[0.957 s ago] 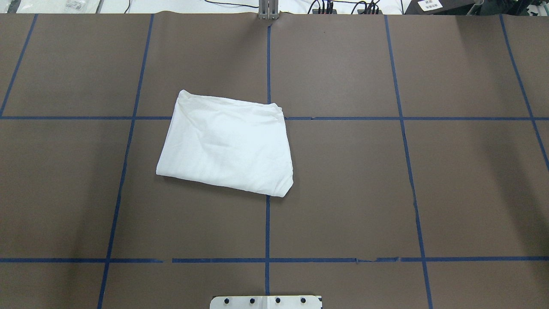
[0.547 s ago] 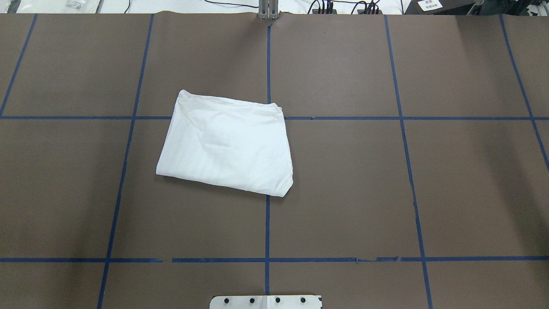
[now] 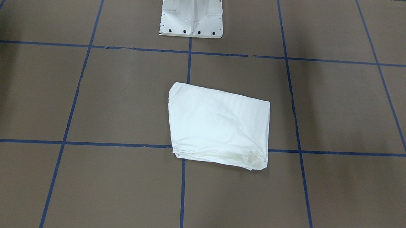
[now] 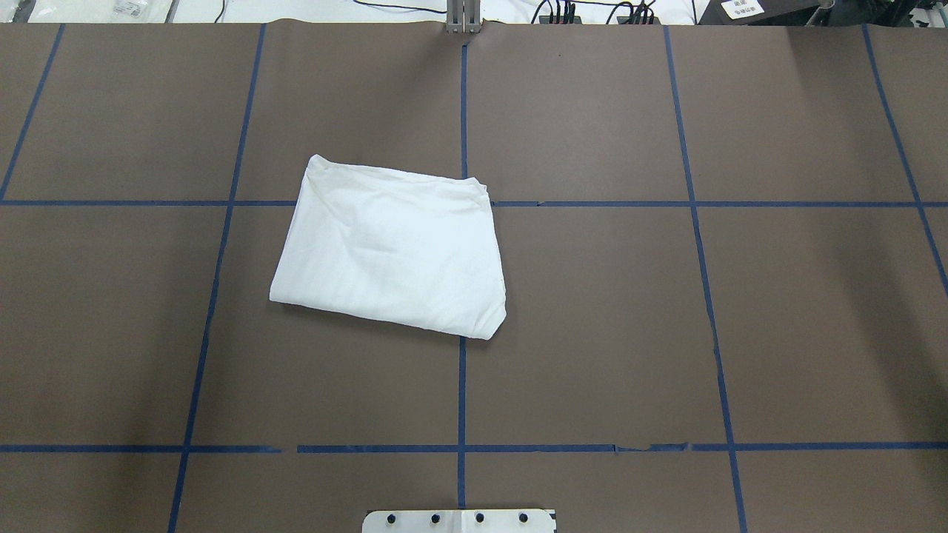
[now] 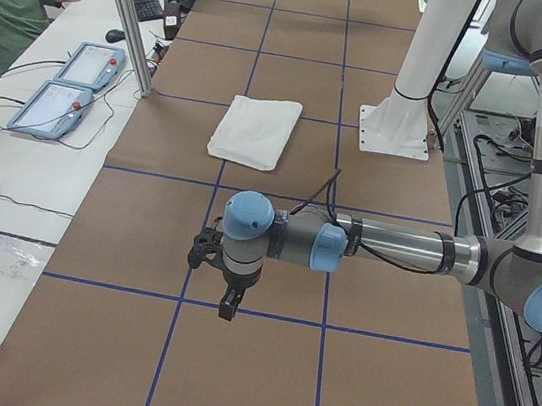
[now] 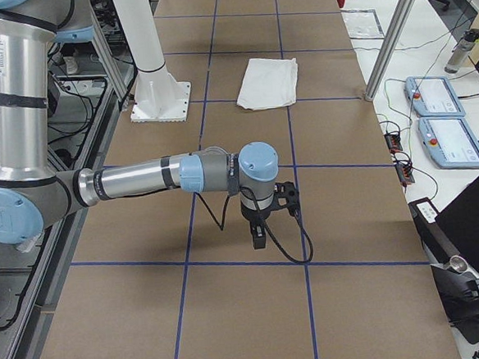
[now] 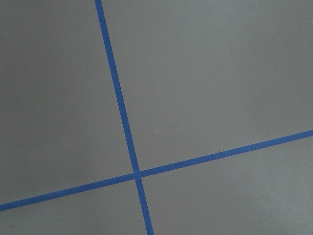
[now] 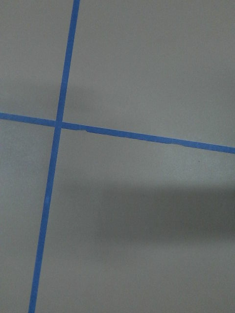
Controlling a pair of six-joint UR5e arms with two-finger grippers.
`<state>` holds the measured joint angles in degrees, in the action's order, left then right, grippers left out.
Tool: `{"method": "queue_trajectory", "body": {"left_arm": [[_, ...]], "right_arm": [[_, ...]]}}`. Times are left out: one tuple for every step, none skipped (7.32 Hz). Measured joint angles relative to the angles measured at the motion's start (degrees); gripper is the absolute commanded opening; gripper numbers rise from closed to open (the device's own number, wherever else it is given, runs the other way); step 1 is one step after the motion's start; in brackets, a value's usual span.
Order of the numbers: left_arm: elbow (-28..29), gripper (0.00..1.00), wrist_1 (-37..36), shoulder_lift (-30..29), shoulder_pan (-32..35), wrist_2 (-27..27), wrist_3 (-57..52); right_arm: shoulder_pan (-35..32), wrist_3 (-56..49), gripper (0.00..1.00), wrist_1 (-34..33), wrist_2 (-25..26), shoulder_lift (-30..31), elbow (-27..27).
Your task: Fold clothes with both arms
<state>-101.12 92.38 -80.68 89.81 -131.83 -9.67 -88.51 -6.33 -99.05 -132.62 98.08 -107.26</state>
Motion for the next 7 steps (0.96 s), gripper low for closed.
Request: {"method": "queue_trajectory", "body": {"left_arm": [[-0.1,1.0,0.0,0.0,0.0,0.0,0.0],[-0.2,1.0,0.0,0.0,0.0,0.0,0.0],[-0.4,1.0,0.0,0.0,0.0,-0.1,0.0],[-0.6,1.0,0.0,0.0,0.0,-0.1,0.0],[-0.8,1.0,0.0,0.0,0.0,-0.1,-0.1],[-0.8,1.0,0.0,0.0,0.0,-0.1,-0.1],[-0.8,1.0,0.0,0.0,0.0,-0.1,0.0]], "right_arm": [[0.0,0.0,1.0,0.0,0.0,0.0,0.0],[0.0,0.1,1.0,0.0,-0.1,0.0,0.1],[0.0,0.1,1.0,0.0,-0.1,0.0,0.1],[0.0,0.1,1.0,0.0,-0.1,0.0,0.0],[0.0,0.1,1.0,0.0,-0.1,0.0,0.0],[0.0,0.0,1.0,0.0,-0.1,0.0,0.0],[0.0,0.0,1.0,0.0,-0.2,0.0,0.0]]}}
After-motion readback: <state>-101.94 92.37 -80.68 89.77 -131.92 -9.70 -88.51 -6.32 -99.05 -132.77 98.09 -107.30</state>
